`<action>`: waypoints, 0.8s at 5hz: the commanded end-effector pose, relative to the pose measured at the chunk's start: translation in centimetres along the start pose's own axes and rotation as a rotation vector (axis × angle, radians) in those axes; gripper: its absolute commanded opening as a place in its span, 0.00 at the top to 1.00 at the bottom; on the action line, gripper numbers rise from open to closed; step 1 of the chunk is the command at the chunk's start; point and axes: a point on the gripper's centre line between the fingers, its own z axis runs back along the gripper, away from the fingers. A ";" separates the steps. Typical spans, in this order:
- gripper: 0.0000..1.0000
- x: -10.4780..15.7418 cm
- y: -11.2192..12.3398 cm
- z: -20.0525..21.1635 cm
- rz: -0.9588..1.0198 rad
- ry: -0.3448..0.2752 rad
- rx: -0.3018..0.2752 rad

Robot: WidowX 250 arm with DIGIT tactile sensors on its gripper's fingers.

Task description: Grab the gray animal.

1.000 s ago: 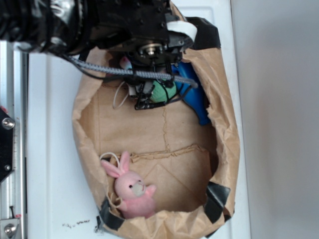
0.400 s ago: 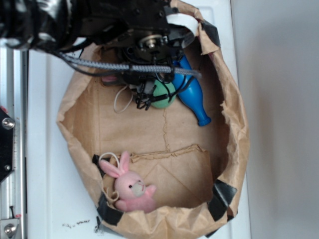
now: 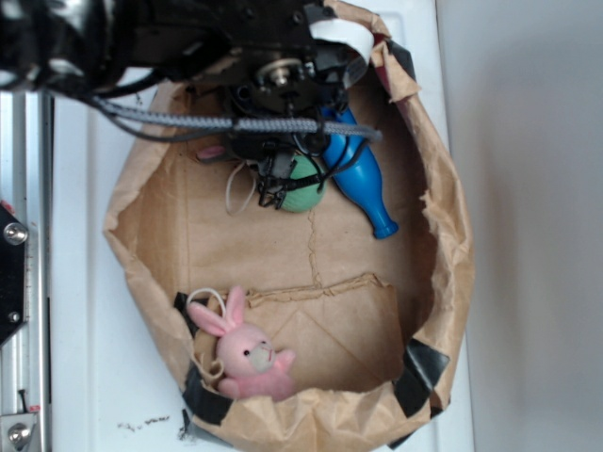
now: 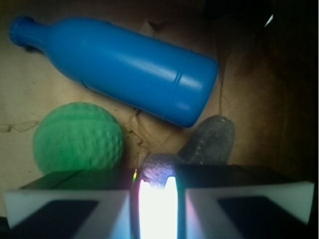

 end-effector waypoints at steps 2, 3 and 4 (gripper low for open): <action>1.00 2.1 0.7 11.5 0.045 -0.209 -0.184; 1.00 2.1 0.7 13.1 0.048 -0.230 -0.211; 1.00 2.3 0.9 13.9 0.058 -0.224 -0.217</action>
